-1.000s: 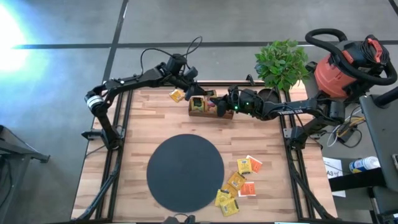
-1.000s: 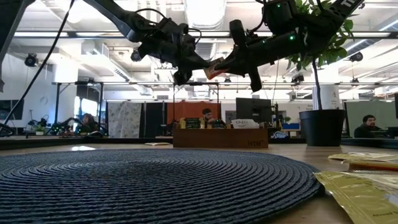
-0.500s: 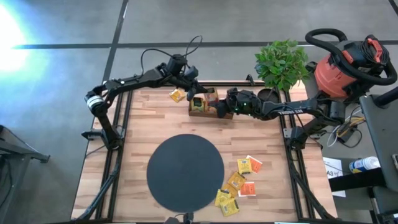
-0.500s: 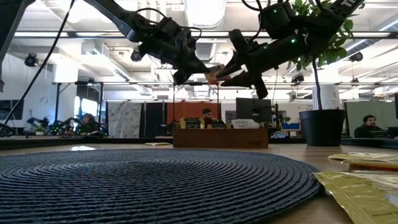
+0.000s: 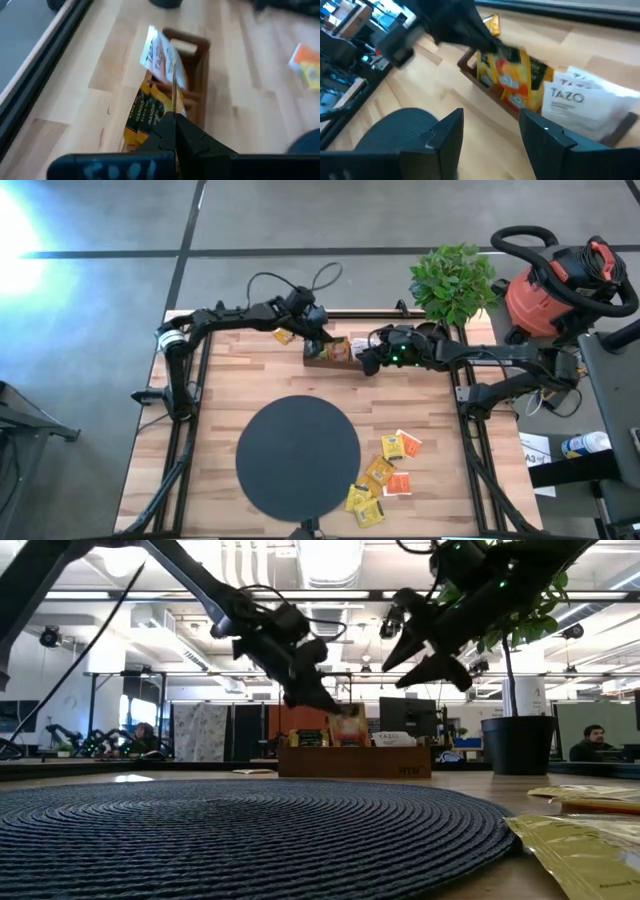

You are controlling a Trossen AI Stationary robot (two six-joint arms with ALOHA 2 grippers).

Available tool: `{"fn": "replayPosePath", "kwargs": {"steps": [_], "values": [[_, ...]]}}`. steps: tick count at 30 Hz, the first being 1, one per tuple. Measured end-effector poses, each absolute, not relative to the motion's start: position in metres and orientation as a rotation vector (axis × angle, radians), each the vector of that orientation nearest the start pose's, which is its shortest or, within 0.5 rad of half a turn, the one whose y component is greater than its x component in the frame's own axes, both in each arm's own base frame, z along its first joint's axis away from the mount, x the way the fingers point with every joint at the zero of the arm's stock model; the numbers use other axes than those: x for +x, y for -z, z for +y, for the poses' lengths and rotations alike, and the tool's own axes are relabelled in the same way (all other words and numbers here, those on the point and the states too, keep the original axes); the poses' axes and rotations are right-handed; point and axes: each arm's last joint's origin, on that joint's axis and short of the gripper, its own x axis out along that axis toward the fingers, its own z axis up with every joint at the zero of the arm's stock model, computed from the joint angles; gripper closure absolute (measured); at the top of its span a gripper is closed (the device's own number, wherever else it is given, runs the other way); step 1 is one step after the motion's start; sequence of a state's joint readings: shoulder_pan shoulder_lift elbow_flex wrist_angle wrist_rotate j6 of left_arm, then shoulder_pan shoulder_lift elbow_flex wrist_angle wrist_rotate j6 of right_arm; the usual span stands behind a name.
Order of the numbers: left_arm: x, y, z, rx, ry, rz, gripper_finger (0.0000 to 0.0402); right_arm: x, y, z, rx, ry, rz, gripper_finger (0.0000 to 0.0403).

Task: Pick & Place Tea
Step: Put the orange tea bag into the middle section of the wooden organizer

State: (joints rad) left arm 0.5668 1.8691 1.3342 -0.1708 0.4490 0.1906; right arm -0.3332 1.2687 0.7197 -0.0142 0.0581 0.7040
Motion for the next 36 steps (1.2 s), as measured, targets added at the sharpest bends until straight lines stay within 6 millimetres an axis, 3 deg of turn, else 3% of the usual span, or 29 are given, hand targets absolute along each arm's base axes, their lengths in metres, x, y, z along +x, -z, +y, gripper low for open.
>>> {"fn": "replayPosePath", "kwargs": {"steps": [8, 15, 25, 36], "values": [[0.366, -0.211, 0.205, -0.021, -0.035, 0.660, 0.0401, 0.234, -0.242, -0.086, 0.720, 0.638, 0.354, 0.0228], [0.369, -0.196, 0.206, -0.030, -0.020, 0.710, 0.0401, 0.235, -0.240, -0.086, 0.715, 0.654, 0.364, 0.0229], [0.370, -0.194, 0.204, 0.009, -0.024, 0.722, 0.0396, 0.235, -0.239, -0.086, 0.711, 0.658, 0.370, 0.0229], [0.374, -0.195, 0.200, 0.007, -0.092, 0.726, 0.0297, 0.234, -0.238, -0.087, 0.691, 0.681, 0.368, 0.0231]]}}
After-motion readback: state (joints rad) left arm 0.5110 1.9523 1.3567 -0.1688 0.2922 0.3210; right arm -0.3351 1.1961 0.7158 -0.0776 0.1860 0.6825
